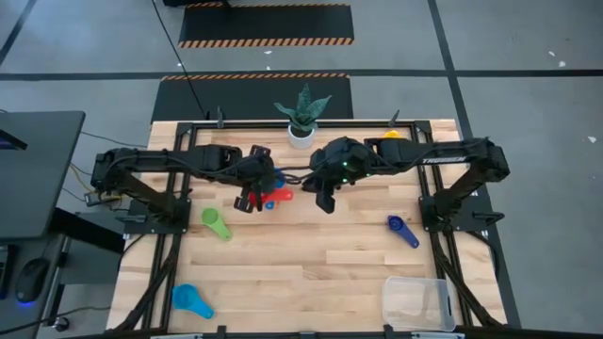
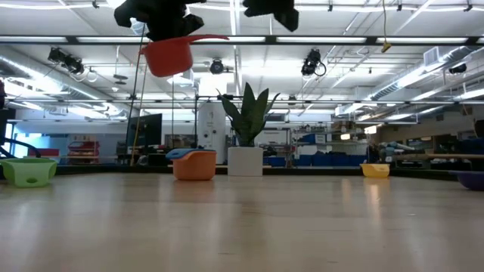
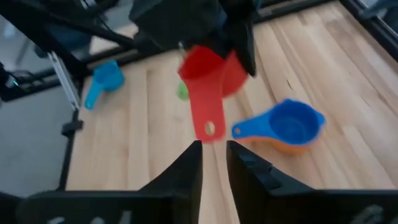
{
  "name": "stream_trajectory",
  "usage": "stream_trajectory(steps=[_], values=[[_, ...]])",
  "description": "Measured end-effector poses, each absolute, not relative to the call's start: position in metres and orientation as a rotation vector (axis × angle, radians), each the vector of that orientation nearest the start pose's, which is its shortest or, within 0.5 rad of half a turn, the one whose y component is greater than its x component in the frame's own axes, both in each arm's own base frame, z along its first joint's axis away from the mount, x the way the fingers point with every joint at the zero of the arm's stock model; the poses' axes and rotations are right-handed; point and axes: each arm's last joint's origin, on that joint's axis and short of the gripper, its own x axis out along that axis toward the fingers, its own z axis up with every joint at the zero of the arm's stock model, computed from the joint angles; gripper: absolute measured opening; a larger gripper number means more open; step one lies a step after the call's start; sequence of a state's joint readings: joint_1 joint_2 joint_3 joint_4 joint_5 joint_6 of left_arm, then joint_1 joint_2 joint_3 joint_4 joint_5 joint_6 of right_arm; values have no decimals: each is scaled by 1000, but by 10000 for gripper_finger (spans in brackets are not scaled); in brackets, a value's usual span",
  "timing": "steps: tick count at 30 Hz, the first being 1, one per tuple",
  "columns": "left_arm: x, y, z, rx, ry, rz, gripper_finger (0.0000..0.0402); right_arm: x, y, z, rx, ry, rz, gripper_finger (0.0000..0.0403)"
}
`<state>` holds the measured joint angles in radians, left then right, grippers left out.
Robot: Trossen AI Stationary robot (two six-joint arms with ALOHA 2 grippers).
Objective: Nest measuring cups in basket
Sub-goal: Stack the red measuring cup on top of the light blue measuring cup
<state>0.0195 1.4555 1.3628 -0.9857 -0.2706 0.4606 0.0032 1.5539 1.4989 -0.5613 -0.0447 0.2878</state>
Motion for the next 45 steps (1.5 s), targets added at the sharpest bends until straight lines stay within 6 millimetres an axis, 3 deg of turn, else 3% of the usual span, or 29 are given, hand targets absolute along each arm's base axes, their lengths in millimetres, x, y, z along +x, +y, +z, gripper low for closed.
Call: stream_trajectory(steps=[7,31,36,42,45], values=[[286,5,320,626,1102,73,7,348,-3,338,314,574,-21,115],[306,2,336,809,873,111,7,350,-9,337,357,553,85,113],[306,2,336,814,875,119,7,349,-9,337,359,555,92,89],[307,-1,337,825,869,127,7,349,-9,336,365,561,95,14],[307,-3,337,840,869,148,7,349,-9,336,370,561,92,12]])
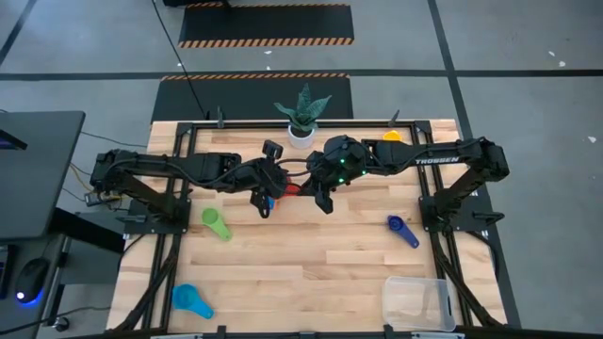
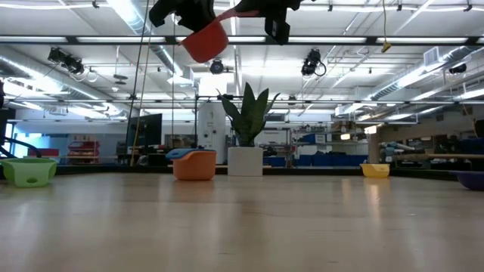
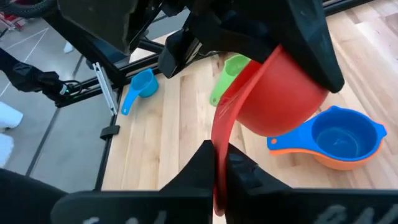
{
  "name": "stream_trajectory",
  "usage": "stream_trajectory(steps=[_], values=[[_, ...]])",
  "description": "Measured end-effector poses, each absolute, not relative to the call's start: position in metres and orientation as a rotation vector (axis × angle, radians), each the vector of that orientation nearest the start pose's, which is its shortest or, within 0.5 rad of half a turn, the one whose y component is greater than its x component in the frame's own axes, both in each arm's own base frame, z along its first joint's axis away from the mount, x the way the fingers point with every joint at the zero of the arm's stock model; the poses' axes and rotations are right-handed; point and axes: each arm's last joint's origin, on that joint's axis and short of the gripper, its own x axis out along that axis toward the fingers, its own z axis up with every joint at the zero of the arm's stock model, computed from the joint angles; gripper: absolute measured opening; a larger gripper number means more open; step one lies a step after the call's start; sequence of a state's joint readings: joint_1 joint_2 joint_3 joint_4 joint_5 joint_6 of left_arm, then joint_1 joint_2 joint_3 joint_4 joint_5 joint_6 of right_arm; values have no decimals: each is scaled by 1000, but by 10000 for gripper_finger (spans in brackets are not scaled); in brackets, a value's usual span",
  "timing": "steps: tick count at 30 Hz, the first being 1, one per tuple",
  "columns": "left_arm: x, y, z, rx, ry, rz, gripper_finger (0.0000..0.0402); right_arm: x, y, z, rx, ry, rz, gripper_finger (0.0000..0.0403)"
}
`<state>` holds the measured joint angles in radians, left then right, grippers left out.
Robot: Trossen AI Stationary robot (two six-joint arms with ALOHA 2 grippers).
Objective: Nest measuring cups in basket
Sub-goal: Stack the red measuring cup on top of the light blue measuring cup
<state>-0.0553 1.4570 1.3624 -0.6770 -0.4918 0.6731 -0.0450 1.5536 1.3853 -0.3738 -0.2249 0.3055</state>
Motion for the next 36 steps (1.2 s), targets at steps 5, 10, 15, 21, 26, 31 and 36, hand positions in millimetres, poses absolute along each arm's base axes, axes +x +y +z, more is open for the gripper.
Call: stream_trajectory(steps=[5,10,15,21,26,31,36], values=[[307,-7,338,855,865,187,38,349,-8,336,367,564,90,7],[307,-12,339,851,851,177,92,349,-8,336,369,563,90,6],[307,-13,339,787,840,205,130,350,-8,336,368,556,84,6],[304,-20,340,912,880,319,144,350,-9,336,387,551,31,6],[301,-29,342,1076,918,404,145,350,-9,336,396,554,29,6],[297,-36,347,1086,889,423,146,349,-10,336,428,551,-25,6],[291,-34,357,1035,855,611,146,350,-13,339,426,509,-115,6]])
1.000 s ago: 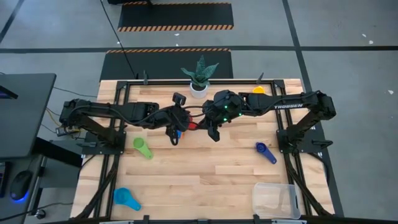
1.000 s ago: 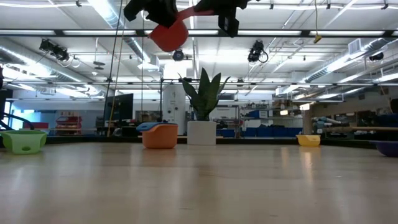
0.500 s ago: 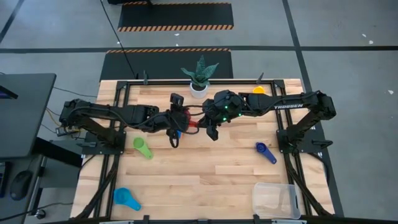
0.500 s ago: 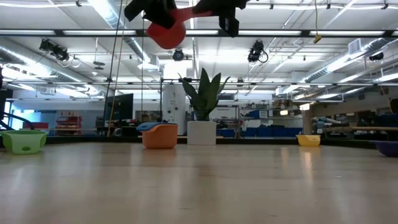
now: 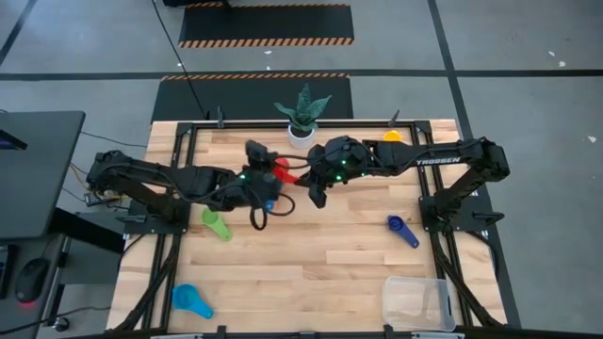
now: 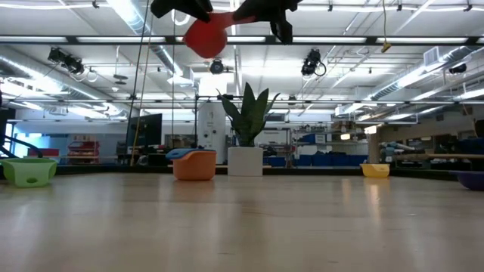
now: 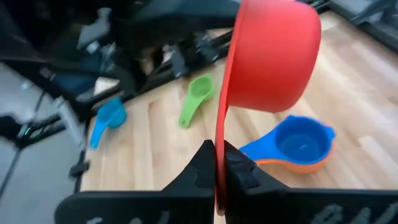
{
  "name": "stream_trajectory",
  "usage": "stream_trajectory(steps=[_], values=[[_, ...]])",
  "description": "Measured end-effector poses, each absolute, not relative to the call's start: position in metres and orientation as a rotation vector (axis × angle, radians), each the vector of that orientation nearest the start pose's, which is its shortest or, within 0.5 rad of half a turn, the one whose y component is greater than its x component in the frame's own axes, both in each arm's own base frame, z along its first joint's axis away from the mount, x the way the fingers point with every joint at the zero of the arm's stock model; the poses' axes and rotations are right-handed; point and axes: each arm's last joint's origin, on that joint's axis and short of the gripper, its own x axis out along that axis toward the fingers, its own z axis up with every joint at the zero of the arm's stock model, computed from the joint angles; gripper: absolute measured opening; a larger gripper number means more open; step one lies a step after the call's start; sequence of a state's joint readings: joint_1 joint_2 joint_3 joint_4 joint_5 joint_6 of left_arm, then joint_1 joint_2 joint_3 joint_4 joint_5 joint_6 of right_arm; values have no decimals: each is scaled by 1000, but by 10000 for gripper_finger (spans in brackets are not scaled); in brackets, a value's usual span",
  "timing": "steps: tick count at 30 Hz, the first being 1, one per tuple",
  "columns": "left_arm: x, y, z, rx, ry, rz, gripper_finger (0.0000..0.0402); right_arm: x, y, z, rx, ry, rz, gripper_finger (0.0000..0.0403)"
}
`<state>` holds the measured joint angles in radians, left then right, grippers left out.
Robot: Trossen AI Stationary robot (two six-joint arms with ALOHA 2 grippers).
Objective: Nest measuring cups in basket
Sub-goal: Stack the red measuring cup on top of the light blue measuring cup
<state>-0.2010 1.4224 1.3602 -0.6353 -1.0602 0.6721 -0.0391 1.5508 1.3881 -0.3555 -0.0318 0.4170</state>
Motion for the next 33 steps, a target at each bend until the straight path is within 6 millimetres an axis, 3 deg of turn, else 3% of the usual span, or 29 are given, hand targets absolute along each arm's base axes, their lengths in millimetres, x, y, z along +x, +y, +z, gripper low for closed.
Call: stream_trajectory(steps=[12,17,24,33], values=[[232,-25,412,740,586,803,146,352,-18,339,482,455,-252,5],[205,-24,426,594,475,859,146,382,-20,329,596,278,-282,5],[174,-27,441,504,375,864,146,428,-23,287,725,146,-237,5],[152,-25,446,435,328,848,146,443,-34,266,788,-54,-485,5]])
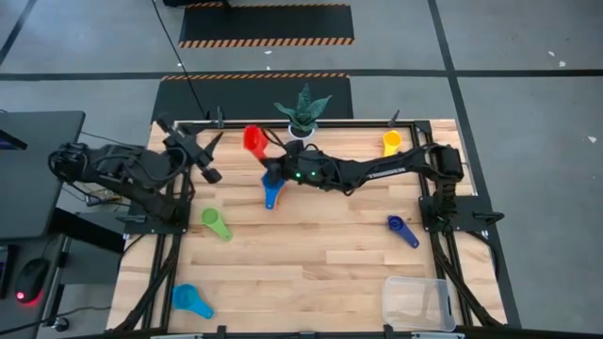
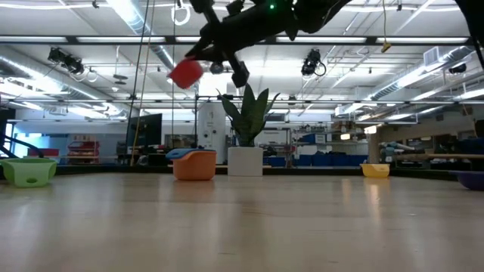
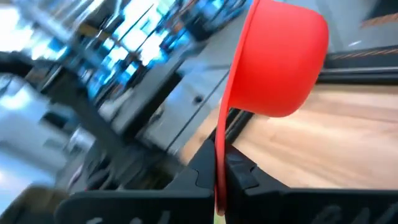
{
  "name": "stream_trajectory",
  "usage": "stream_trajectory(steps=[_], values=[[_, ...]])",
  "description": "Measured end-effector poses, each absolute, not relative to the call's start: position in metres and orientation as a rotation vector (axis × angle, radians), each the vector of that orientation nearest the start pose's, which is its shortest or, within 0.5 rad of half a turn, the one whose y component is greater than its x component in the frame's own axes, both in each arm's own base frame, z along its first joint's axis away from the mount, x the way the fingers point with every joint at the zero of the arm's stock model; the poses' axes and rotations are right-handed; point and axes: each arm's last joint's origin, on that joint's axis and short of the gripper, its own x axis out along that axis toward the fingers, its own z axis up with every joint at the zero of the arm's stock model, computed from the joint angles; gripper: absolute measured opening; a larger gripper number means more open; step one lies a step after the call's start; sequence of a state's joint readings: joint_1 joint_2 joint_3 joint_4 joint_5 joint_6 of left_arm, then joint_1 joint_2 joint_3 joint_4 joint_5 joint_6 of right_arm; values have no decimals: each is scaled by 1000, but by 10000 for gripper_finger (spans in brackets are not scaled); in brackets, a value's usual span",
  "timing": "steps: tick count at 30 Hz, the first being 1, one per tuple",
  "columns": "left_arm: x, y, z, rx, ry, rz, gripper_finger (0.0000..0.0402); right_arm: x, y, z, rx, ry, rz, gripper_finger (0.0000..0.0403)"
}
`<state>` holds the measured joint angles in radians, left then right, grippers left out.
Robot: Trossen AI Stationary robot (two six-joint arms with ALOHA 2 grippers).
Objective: Nest measuring cups in basket
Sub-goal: Stack the red measuring cup on top of the light blue measuring cup
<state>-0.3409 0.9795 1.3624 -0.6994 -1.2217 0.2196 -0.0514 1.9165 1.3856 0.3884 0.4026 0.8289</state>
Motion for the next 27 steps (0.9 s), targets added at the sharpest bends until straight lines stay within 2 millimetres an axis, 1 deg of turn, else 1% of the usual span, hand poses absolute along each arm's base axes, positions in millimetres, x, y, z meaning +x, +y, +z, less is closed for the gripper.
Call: stream_trajectory(steps=[4,8,16,23,27], values=[[149,-24,446,429,326,853,146,444,-31,263,859,-162,-622,5],[149,-24,446,431,327,861,146,443,-24,260,994,-266,-708,5],[149,-24,446,430,327,862,146,450,-13,242,1349,-399,-706,5],[149,-24,446,431,327,862,146,453,1,227,1461,-409,-707,5],[149,-24,446,434,331,861,146,453,7,221,1453,-338,-721,5]])
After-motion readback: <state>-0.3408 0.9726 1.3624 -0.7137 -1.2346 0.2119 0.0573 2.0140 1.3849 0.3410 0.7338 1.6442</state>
